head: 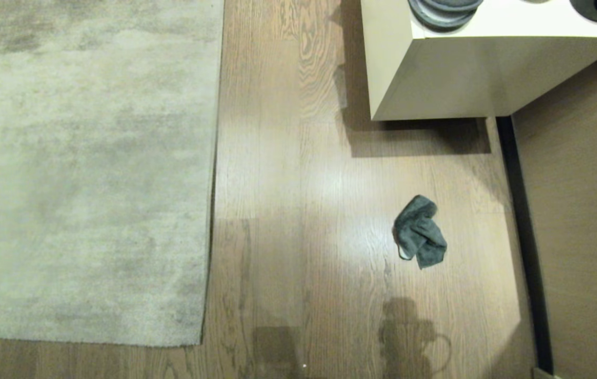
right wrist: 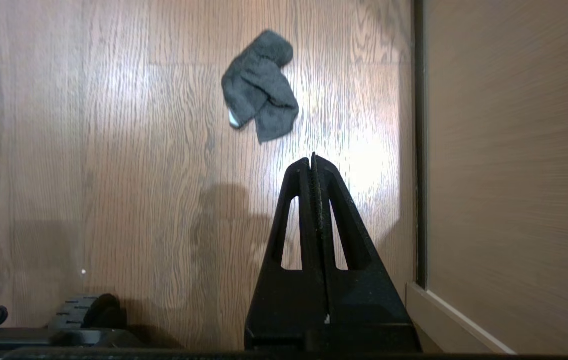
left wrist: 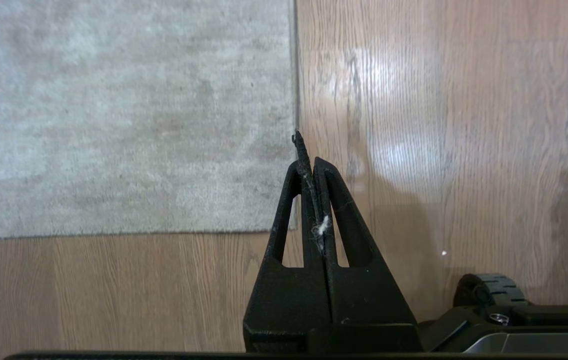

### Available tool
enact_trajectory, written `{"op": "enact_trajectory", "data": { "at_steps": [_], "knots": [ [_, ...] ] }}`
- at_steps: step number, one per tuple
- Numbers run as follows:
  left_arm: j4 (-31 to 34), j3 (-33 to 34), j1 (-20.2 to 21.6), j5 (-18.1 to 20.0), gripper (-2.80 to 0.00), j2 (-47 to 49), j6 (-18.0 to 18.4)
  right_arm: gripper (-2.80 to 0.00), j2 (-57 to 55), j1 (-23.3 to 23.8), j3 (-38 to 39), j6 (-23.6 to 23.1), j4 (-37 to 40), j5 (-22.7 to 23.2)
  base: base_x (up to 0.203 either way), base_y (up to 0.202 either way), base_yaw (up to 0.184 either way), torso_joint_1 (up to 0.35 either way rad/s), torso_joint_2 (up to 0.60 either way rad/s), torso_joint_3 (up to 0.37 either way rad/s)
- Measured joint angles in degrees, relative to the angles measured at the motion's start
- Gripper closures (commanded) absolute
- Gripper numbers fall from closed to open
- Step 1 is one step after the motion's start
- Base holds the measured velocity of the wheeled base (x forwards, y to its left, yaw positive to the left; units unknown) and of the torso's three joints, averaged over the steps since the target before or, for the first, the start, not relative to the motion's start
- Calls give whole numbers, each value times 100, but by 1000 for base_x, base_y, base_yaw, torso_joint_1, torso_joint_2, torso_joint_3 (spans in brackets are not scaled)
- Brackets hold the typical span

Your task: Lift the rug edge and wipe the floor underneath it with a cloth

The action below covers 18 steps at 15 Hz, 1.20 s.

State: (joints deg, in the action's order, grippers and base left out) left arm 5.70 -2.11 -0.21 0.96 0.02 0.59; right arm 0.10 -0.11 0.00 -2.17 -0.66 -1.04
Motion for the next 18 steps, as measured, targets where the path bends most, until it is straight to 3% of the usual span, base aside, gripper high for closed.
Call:
{"op": "enact_trajectory", "data": {
  "at_steps": [18],
  "knots": [
    [-5,-1,-4,-8,0,-2,-72,0,-2,1,0,-2,0,-1,0,0,0,3,3,202]
  ]
}}
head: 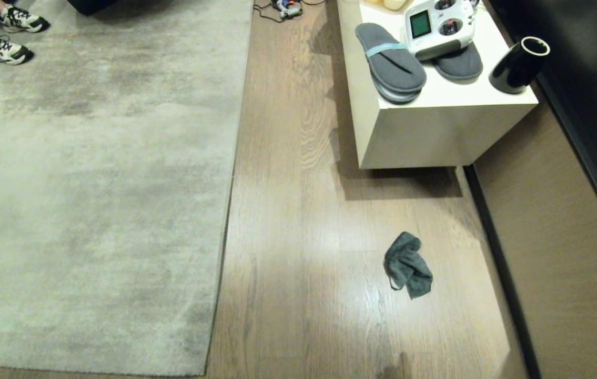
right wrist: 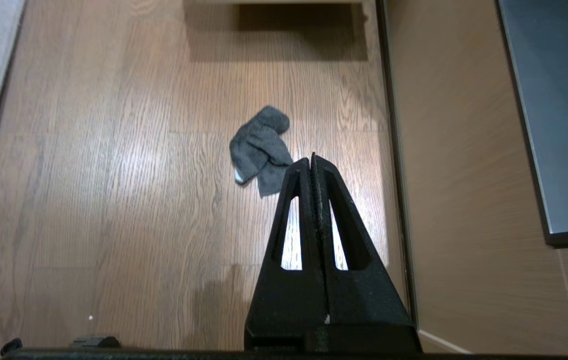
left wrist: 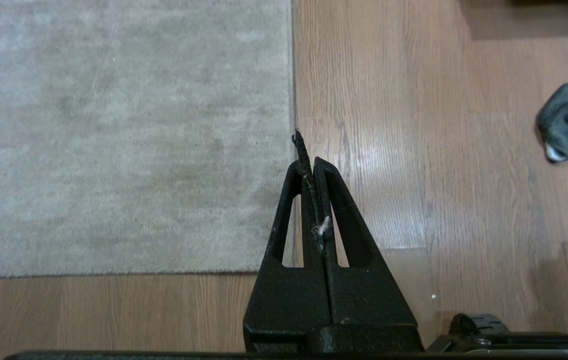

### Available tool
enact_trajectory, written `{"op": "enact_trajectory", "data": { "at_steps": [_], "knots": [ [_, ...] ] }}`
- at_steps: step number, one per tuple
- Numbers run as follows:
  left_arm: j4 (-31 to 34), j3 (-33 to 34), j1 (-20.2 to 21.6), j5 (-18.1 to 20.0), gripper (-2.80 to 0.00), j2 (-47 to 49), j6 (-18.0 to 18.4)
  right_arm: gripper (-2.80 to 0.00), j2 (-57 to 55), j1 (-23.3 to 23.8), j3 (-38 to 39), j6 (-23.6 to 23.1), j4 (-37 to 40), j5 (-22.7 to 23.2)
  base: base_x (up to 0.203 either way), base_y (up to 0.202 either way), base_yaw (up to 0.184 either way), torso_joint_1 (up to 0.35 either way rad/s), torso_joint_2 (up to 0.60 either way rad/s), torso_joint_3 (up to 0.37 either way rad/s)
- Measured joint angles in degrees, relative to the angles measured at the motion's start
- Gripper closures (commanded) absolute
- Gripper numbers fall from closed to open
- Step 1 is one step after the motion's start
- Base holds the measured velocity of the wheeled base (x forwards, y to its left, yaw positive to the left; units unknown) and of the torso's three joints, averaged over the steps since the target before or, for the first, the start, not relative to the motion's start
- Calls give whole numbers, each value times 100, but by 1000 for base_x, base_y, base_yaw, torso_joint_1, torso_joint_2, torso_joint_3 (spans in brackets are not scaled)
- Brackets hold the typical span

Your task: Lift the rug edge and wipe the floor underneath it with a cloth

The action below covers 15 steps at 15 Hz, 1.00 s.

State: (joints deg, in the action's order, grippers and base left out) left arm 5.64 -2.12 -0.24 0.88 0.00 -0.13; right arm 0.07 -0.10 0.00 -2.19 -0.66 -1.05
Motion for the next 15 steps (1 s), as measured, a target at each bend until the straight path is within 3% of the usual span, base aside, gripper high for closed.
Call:
{"op": "enact_trajectory", "data": {
  "at_steps": [15],
  "knots": [
    [-5,0,2,-9,0,0,-39,0,0,-1,0,3,-2,0,0,0,0,3,2,204]
  ]
}}
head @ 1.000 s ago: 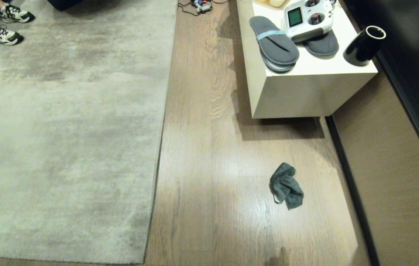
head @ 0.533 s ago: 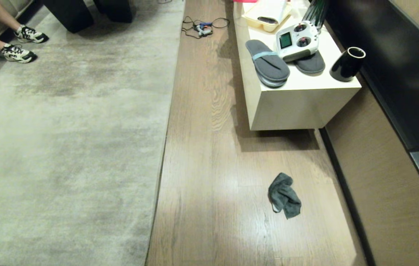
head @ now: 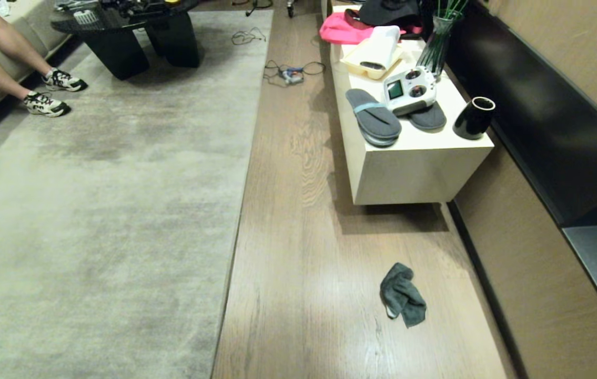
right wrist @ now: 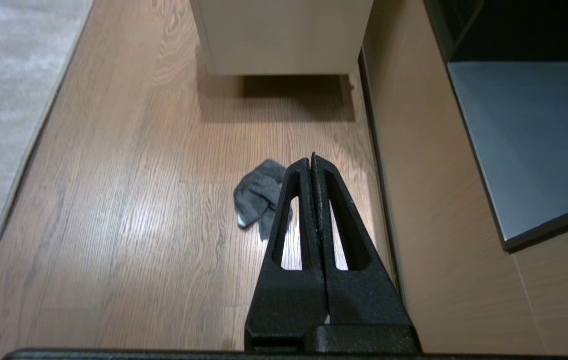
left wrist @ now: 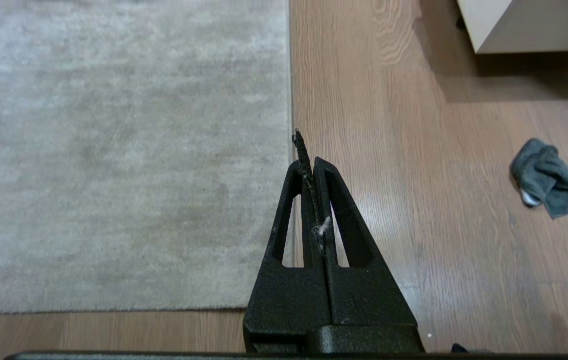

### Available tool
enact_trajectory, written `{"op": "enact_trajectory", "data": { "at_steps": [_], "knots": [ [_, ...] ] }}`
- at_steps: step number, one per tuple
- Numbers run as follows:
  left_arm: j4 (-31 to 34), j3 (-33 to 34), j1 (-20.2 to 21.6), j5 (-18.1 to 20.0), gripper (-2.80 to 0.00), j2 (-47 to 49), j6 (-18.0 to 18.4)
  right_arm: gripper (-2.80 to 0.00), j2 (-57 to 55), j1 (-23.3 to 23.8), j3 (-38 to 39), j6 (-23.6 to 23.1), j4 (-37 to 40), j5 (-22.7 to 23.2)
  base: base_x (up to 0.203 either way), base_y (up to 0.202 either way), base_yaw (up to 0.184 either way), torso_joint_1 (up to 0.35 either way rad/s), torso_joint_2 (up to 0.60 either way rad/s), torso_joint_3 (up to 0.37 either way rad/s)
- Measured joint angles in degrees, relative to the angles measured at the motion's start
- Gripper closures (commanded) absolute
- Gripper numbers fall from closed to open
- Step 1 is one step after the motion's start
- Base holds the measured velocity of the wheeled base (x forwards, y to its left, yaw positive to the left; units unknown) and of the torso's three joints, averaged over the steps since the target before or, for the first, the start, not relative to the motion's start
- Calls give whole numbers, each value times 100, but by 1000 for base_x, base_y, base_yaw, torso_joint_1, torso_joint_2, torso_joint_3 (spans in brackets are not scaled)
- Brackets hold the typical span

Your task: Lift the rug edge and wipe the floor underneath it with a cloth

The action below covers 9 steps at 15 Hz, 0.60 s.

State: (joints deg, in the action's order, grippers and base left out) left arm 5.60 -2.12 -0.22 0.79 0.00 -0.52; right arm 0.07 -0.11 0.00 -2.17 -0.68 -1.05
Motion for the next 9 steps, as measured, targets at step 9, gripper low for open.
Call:
{"op": "enact_trajectory", "data": {
  "at_steps": [9],
  "knots": [
    [-1,0,0,0,0,0,-7,0,0,0,0,0,0,1,0,0,0,1,2,204]
  ]
}}
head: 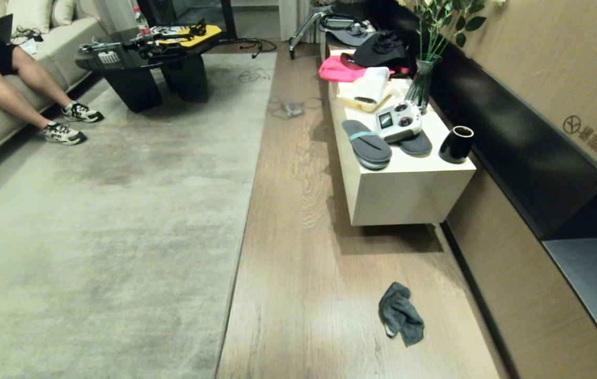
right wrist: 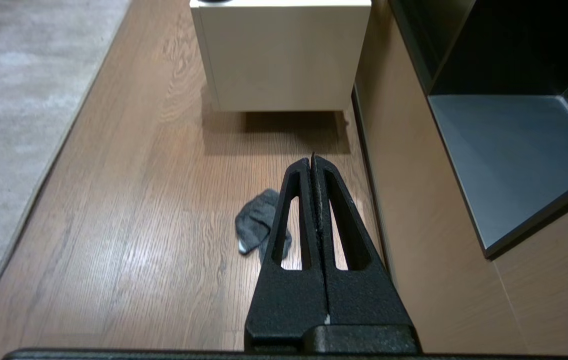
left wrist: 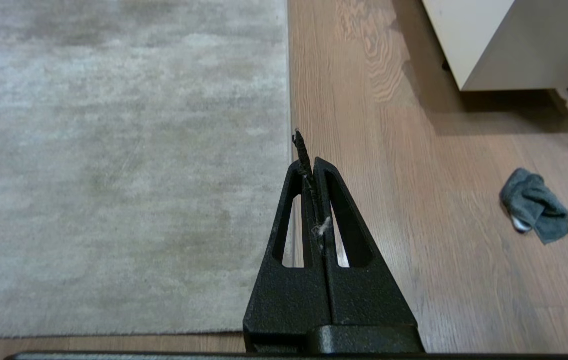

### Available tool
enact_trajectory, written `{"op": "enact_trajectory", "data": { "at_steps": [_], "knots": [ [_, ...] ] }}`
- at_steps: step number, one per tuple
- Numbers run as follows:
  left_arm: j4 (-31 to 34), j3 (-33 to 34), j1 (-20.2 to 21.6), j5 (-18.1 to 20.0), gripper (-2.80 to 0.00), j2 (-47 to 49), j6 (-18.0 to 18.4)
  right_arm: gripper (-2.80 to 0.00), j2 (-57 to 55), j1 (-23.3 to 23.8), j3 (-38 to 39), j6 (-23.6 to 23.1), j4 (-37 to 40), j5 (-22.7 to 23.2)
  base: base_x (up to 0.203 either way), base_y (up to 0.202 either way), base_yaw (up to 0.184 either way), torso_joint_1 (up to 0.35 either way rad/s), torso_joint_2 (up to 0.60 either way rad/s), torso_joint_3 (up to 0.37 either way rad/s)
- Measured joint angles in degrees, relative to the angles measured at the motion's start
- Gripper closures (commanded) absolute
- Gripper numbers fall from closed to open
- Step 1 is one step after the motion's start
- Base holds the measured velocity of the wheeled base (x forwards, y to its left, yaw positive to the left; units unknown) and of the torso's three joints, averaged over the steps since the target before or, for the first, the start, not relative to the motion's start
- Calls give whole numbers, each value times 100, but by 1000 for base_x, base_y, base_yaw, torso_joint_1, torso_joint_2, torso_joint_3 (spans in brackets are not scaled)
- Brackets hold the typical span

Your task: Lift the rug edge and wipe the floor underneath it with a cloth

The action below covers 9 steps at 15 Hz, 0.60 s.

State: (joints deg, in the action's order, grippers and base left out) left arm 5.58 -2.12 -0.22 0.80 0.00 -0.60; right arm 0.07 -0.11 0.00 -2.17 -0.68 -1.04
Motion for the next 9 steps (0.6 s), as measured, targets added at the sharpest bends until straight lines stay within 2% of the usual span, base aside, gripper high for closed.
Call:
{"op": "enact_trajectory", "data": {
  "at_steps": [9],
  "knots": [
    [1,0,-2,0,0,0,-24,0,0,0,0,0,0,-1,0,0,0,3,1,199]
  ]
}}
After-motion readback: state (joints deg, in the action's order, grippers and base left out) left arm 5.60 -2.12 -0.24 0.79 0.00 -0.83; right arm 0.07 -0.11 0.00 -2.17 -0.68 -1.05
